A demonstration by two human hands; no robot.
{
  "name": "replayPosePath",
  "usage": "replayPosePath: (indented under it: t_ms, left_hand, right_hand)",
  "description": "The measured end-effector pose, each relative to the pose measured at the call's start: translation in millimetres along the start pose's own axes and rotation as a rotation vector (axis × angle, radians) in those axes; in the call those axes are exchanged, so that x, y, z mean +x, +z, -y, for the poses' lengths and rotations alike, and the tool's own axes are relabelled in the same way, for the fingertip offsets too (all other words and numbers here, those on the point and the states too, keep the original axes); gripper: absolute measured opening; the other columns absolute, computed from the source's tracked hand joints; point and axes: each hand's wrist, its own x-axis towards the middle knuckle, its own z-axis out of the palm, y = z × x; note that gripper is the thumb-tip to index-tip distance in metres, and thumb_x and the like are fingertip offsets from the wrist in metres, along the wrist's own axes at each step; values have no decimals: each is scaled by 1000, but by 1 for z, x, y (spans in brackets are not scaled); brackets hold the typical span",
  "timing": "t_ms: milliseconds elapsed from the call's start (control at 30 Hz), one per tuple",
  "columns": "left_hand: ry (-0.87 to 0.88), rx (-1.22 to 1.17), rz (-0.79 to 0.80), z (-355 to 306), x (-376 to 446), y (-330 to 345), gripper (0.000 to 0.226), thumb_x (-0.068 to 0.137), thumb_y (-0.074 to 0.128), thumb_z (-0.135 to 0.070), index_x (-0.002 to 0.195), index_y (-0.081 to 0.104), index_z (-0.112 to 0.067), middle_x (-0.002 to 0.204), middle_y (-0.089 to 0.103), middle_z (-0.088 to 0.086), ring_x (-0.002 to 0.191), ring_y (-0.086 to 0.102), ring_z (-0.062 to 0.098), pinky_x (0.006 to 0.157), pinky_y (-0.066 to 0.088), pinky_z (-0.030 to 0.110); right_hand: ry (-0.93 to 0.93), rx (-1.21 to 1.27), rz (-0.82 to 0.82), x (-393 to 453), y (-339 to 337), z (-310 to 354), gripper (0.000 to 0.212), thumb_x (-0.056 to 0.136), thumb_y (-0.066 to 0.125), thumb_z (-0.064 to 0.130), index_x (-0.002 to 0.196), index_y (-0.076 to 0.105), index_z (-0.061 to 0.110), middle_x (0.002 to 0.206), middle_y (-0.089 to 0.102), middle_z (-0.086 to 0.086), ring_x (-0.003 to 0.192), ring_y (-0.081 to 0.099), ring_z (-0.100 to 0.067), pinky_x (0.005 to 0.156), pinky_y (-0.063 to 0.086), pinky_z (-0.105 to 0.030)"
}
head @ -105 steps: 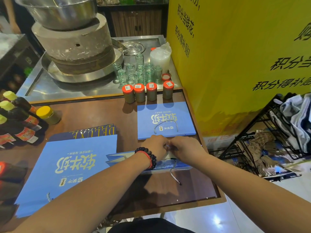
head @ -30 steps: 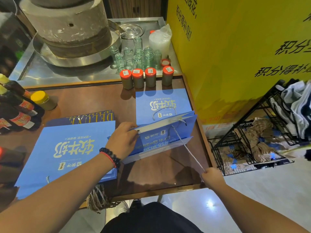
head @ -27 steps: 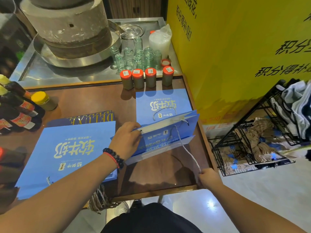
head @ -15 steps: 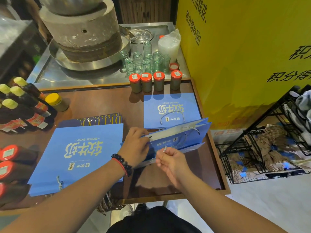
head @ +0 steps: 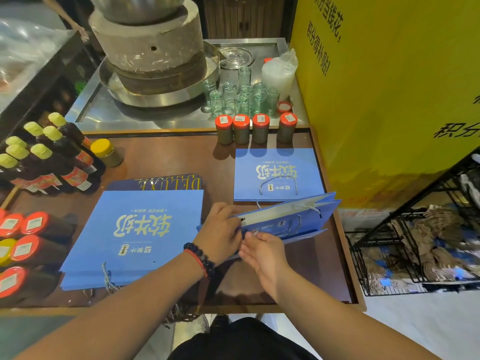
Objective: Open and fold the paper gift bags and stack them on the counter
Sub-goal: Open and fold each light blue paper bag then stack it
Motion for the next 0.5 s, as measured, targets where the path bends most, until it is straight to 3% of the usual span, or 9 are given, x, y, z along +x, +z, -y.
replayPosePath:
  t_ms: [167, 333, 500]
  left_hand:
    - [4, -11, 2, -3, -1, 0, 16, 74, 57, -13, 69, 70, -6, 101, 66, 5, 99, 39, 19, 83, 46, 33]
    - [39, -26, 0, -3, -4, -1, 13, 74, 59, -11, 70, 70, -7, 104, 65, 3, 99, 40, 20, 84, 43, 30]
    - [81, -27, 55, 1, -4, -2, 8, 76, 64, -12, 76, 71, -8, 108, 63, 3, 102, 41, 20, 85, 45, 31]
  right_hand:
    - [-5, -21, -3, 1, 2, -1, 17, 97, 59, 14, 112, 62, 7, 100, 73, -11, 87, 73, -20, 71, 58, -27]
    - [20, -31, 11, 1, 5, -3, 10, 94, 63, 15, 98, 64, 5, 76, 62, -8, 65, 56, -15, 63, 50, -25]
    - [103, 0, 37, 3, -1, -2, 14, 89, 69, 15, 102, 68, 9, 84, 63, -8, 72, 55, -16, 72, 51, -28]
